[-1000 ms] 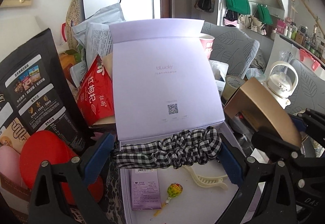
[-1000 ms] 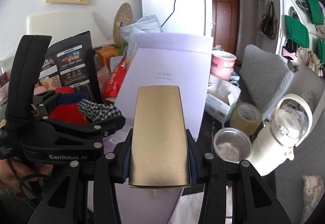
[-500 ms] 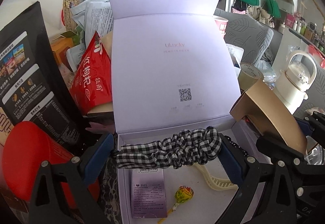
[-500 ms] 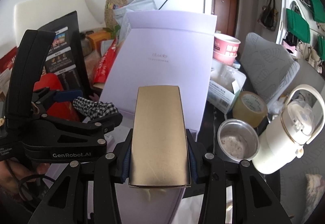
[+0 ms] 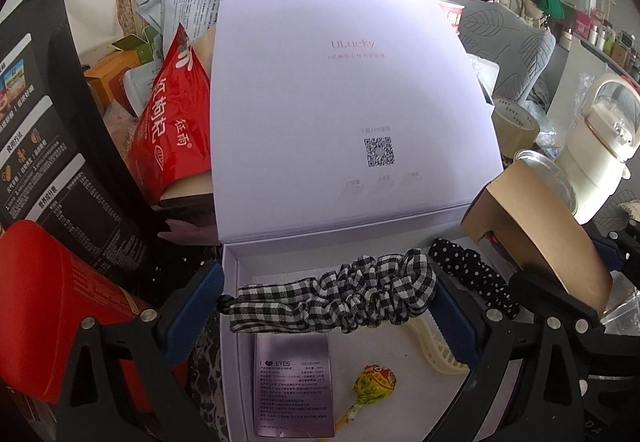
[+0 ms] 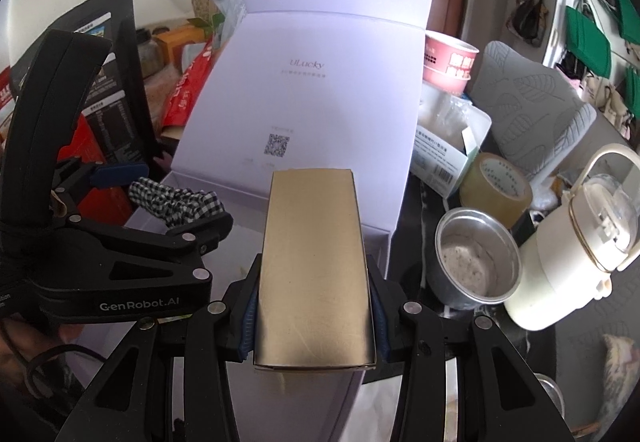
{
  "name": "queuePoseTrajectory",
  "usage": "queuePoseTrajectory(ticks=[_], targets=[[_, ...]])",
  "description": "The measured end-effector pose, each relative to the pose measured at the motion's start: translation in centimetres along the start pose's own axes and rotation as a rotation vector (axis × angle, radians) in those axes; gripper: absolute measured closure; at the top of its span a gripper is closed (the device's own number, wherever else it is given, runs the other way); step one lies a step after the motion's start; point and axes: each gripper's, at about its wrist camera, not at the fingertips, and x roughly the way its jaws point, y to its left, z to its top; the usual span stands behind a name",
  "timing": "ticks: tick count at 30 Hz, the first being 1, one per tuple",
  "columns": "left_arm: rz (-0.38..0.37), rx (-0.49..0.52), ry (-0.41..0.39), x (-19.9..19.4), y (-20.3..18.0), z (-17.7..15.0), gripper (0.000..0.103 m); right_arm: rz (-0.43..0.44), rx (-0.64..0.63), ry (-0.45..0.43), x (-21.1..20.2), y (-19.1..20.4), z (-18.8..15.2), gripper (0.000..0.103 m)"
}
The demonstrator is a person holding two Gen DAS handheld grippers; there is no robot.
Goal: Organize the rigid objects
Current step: 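Carry the gold box in the right gripper while the left gripper carries the gingham scrunchie over the white box, then open the right gripper to drop the gold box while the left gripper releases the scrunchie into the box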
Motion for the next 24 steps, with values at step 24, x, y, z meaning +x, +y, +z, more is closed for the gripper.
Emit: queuePoseTrajectory(ticks=[24], targets=[[0.021, -0.046, 0.045, 0.0, 0.7, 0.0, 0.001, -0.056, 0.028, -0.010, -1.0, -1.1, -0.1, 0.042]])
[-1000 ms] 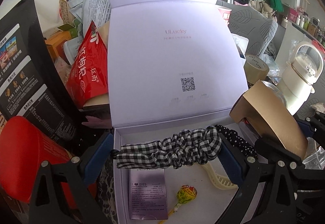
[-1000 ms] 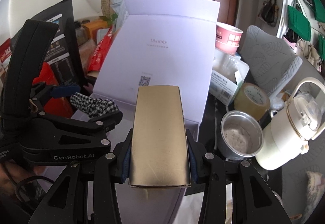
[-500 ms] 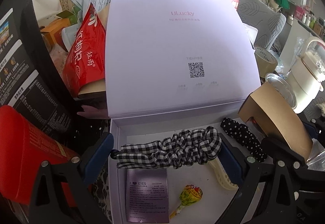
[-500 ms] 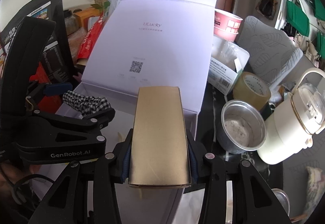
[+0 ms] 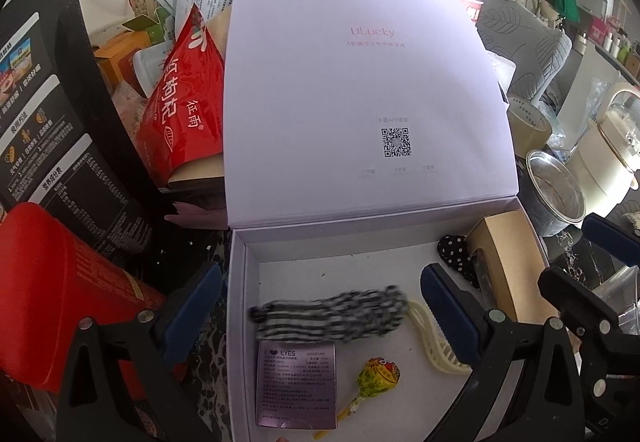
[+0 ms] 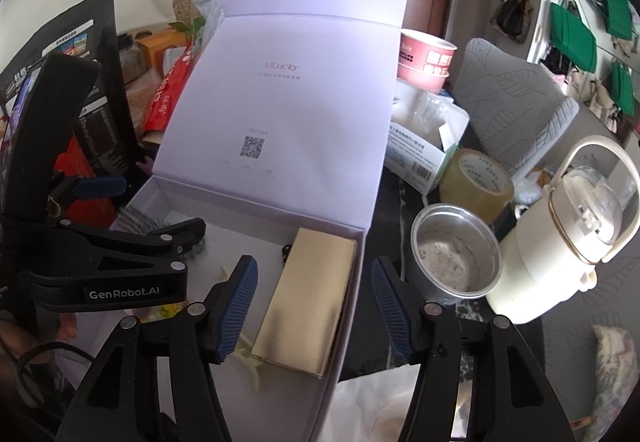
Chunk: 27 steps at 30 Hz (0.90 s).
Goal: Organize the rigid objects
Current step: 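Open the right gripper to drop the gold box while the left gripper releases the scrunchie into the box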
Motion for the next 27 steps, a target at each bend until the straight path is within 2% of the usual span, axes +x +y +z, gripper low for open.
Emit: queuePoseTrajectory(ticks=[17, 27], targets=[[-0.012, -0.005, -0.049, -3.6, -0.4, -0.1, 0.001, 0.004, 0.028, -0.039, -2.8, -0.4, -0.4, 0.042], [-0.016, -0.010, -0.089, -7.4, -0.3, -0.9, 0.001, 0.003, 0.023, -0.080, -6.6, 0.1, -0.8, 0.042]])
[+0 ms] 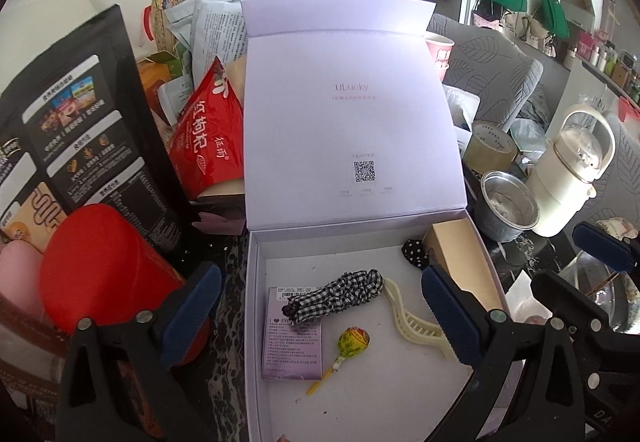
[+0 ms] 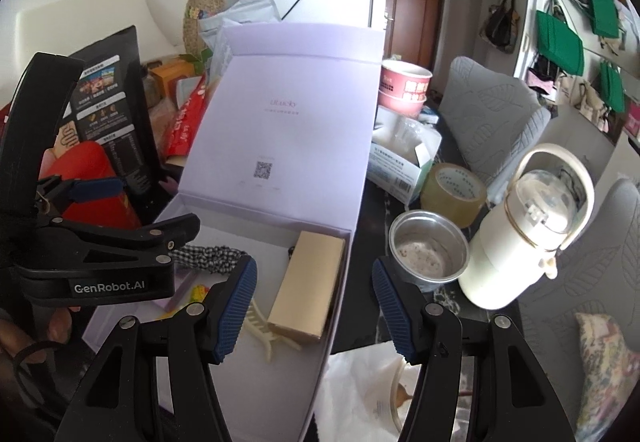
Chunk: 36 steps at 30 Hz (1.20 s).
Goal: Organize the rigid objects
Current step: 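Open the right gripper to drop the gold box while the left gripper releases the scrunchie into the box, then withdraw both grippers up and away from the white box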
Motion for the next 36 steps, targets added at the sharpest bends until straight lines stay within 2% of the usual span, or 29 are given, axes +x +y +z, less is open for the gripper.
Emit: queuePoseTrajectory(ticks=[18, 36], targets=[[0.029, -0.008, -0.091, -8.6, 0.8, -2.1, 0.001, 0.016, -0.037, -0.092, -7.6, 2.3, -1.2, 0.042], [0.060, -0.006, -0.131, -15.4, 0.9, -7.0, 0.001, 0.028, -0.051, -0.148, -13.4, 4.3, -4.8, 0.042]])
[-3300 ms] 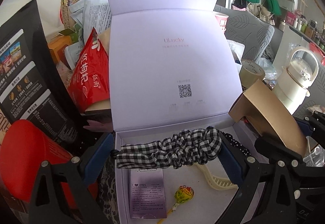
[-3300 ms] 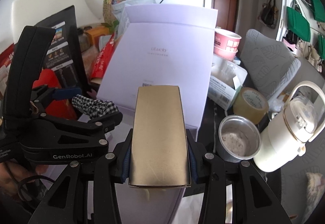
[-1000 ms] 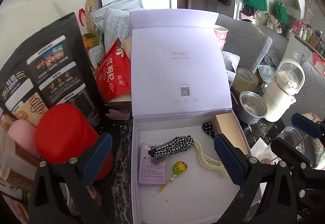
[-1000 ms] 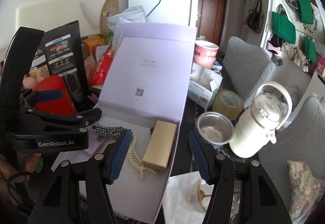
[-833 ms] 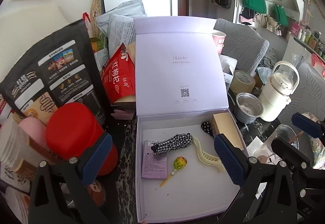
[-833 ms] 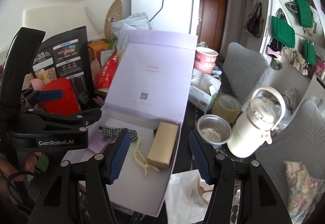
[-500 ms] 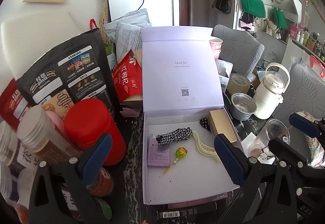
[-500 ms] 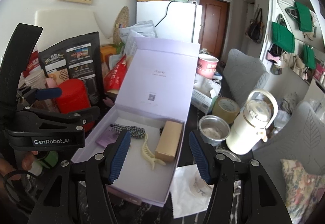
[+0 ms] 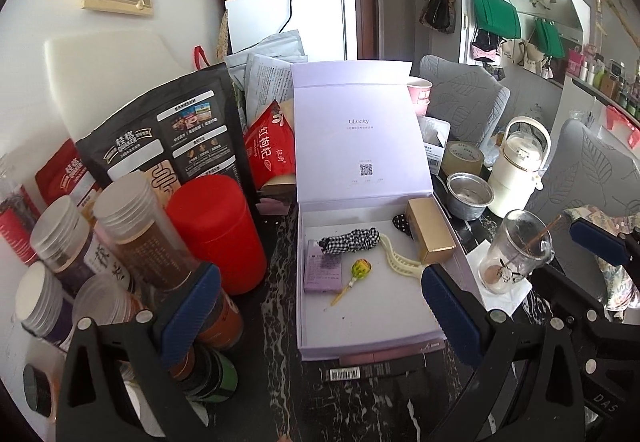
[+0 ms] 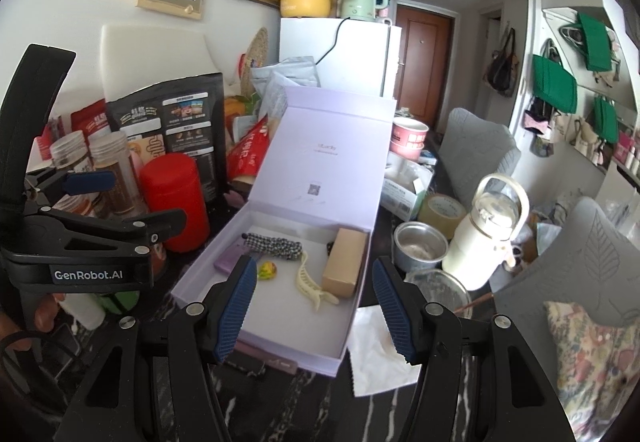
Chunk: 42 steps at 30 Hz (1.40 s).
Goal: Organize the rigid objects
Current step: 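Withdraw both grippers up and away from the white box, then lower the left gripper onto the black printed cosmetic box and close it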
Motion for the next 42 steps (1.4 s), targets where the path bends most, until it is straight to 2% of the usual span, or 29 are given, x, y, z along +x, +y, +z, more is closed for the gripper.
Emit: queuePoseTrajectory(ticks=[10, 23, 35, 42], targets=[[0.009, 0.002, 0.028, -1.8, -0.5, -3.6, 0.001, 0.023, 0.011, 0.010, -2.0, 0.6, -3.0, 0.041], [-0.001, 0.000, 0.092, -2.1, -1.2, -8.3, 0.001, 0.036, 0.039, 0.055, -3.0, 1.0, -7.1, 0.041], [-0.043, -0.023, 0.148, -0.2, -1.4, -12.5, 0.001, 0.053, 0.069, 0.138, -1.5, 0.9, -11.0, 0.041], [-0.048, 0.013, 0.185, 2.1, -1.8, -13.7, 0.001, 0.064, 0.089, 0.184, 0.6, 0.5, -12.8, 0.041]])
